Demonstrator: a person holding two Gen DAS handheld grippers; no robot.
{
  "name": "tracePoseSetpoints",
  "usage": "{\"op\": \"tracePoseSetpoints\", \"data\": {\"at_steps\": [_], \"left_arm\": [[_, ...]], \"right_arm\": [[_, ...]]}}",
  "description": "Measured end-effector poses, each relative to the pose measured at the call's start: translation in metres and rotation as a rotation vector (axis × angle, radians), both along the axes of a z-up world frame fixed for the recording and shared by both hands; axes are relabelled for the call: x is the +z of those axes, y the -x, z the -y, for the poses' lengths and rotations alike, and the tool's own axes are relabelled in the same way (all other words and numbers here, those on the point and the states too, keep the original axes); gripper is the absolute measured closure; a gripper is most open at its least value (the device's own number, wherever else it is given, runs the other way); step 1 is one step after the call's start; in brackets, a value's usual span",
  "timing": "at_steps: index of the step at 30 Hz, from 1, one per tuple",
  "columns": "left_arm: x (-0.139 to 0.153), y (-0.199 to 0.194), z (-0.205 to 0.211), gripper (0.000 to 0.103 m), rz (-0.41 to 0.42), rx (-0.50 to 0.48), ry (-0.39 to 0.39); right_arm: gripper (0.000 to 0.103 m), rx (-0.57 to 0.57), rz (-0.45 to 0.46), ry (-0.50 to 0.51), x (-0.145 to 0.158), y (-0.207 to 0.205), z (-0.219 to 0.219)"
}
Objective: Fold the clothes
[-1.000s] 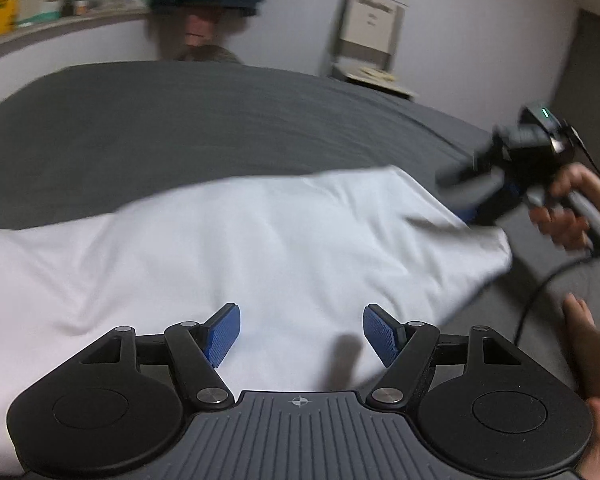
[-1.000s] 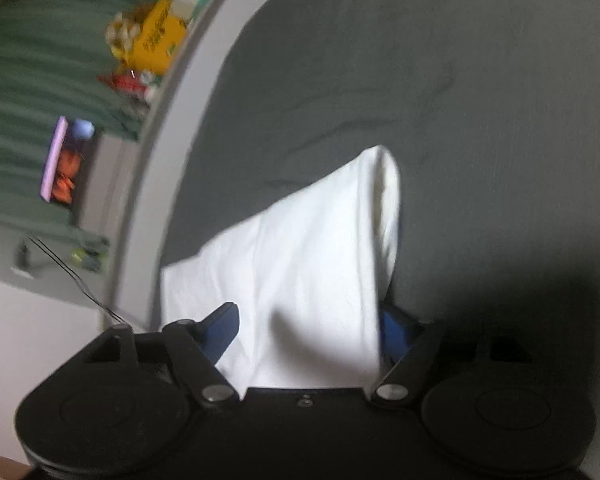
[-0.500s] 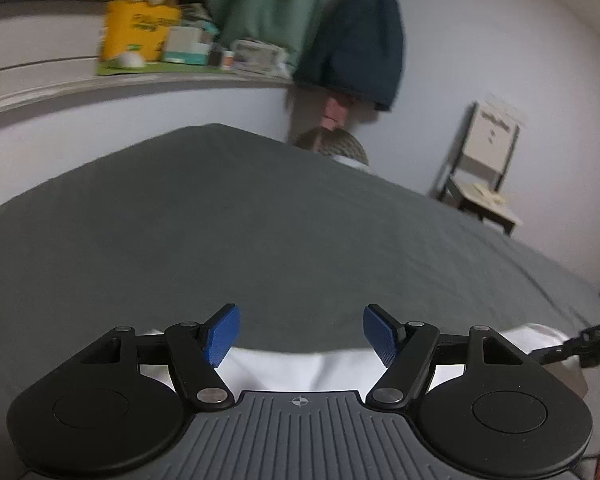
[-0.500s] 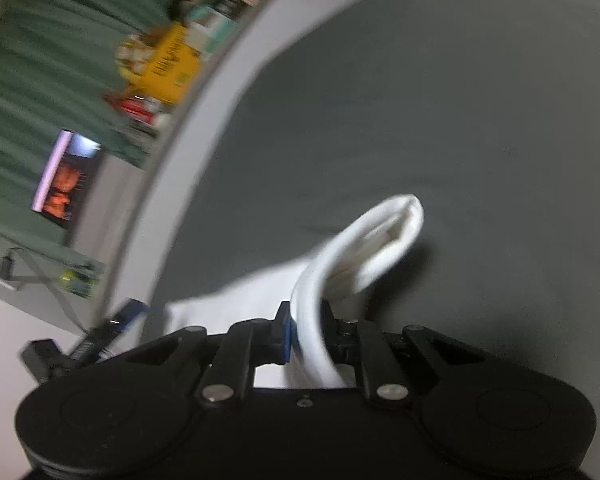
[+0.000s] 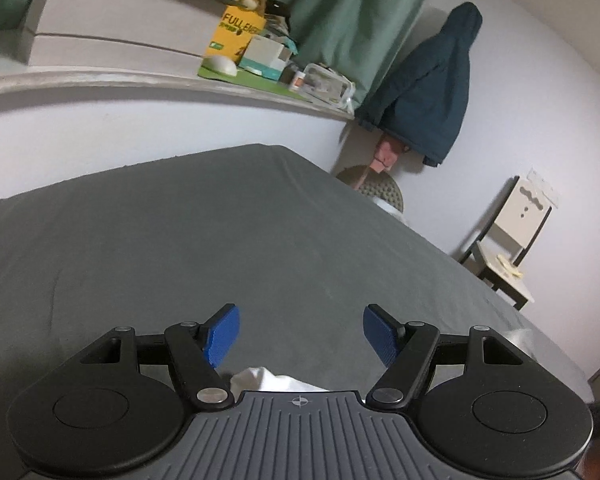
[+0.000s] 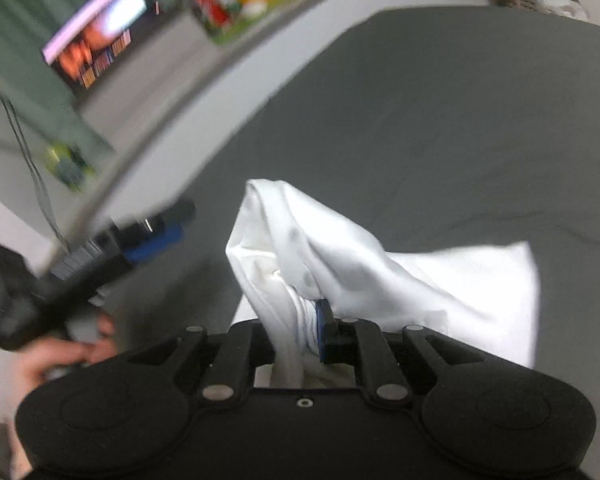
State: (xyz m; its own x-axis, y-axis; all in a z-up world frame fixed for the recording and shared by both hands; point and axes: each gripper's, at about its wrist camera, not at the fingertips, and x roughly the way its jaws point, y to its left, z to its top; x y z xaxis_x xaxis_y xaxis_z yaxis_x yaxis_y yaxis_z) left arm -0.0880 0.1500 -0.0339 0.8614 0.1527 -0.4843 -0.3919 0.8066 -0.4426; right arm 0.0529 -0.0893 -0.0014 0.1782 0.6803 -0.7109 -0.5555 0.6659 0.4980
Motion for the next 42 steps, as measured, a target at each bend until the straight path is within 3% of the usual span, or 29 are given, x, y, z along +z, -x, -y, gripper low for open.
{"op": "tracePoseSetpoints", "data": {"at_steps": [4,6,8,11,14,19,22,24,27,28,30,36,37,38,39,40,42], "left_arm": [[-0.013,0.003,-0.016,0.032,0.002,0.014,0.043],[-0.021,0.001,-0.023,0.032,-0.005,0.027,0.076],[-0.029,0.002,-0.028,0.032,-0.003,0.032,0.109],[-0.035,0.001,-0.033,0.032,0.002,0.033,0.141],[-0.04,0.002,-0.035,0.032,-0.002,0.028,0.15],[-0.048,-0.001,-0.031,0.032,-0.009,-0.054,0.203],[-0.048,-0.012,-0.017,0.032,-0.018,-0.14,0.165],[-0.047,-0.019,-0.007,0.032,-0.044,-0.188,0.098],[-0.052,-0.032,0.003,0.032,-0.12,-0.223,0.015],[-0.054,-0.035,0.003,0.032,-0.139,-0.224,0.009],[-0.056,-0.039,0.001,0.032,-0.154,-0.218,0.023],[-0.062,-0.046,0.005,0.035,-0.176,-0.209,0.031],[-0.064,-0.05,0.005,0.041,-0.185,-0.207,0.026],[-0.067,-0.053,0.005,0.047,-0.188,-0.206,0.028],[-0.068,-0.053,0.003,0.052,-0.185,-0.207,0.033],[-0.069,-0.055,0.002,0.064,-0.179,-0.209,0.039],[-0.068,-0.057,0.003,0.072,-0.168,-0.205,0.028]], "right_arm": [[0.089,-0.015,0.042,0.019,-0.016,0.016,-0.03],[0.082,-0.022,0.063,0.028,-0.024,0.024,-0.046],[0.06,-0.029,0.084,0.038,-0.032,0.032,-0.061],[0.054,-0.035,0.119,0.049,-0.042,0.044,-0.081],[0.054,0.023,0.215,0.024,-0.027,0.064,-0.069],[0.049,0.001,0.372,0.043,-0.015,0.101,-0.028],[0.049,0.034,0.434,0.1,-0.023,0.121,-0.029],[0.052,0.075,0.474,0.166,-0.029,0.126,-0.042],[0.055,0.032,0.676,0.216,-0.02,0.139,-0.054],[0.051,0.012,0.738,0.232,-0.017,0.143,-0.054],[0.047,-0.001,0.769,0.301,-0.019,0.139,-0.055],[0.051,-0.107,0.558,0.218,-0.034,0.1,-0.03],[0.068,-0.115,0.52,0.195,-0.037,0.095,-0.026],[0.094,-0.077,0.484,0.155,-0.04,0.093,-0.026],[0.097,-0.039,0.447,0.116,-0.043,0.091,-0.026],[0.097,0.001,0.42,0.08,-0.045,0.092,-0.026],[0.097,0.104,0.449,0.049,-0.047,0.11,-0.033]]}}
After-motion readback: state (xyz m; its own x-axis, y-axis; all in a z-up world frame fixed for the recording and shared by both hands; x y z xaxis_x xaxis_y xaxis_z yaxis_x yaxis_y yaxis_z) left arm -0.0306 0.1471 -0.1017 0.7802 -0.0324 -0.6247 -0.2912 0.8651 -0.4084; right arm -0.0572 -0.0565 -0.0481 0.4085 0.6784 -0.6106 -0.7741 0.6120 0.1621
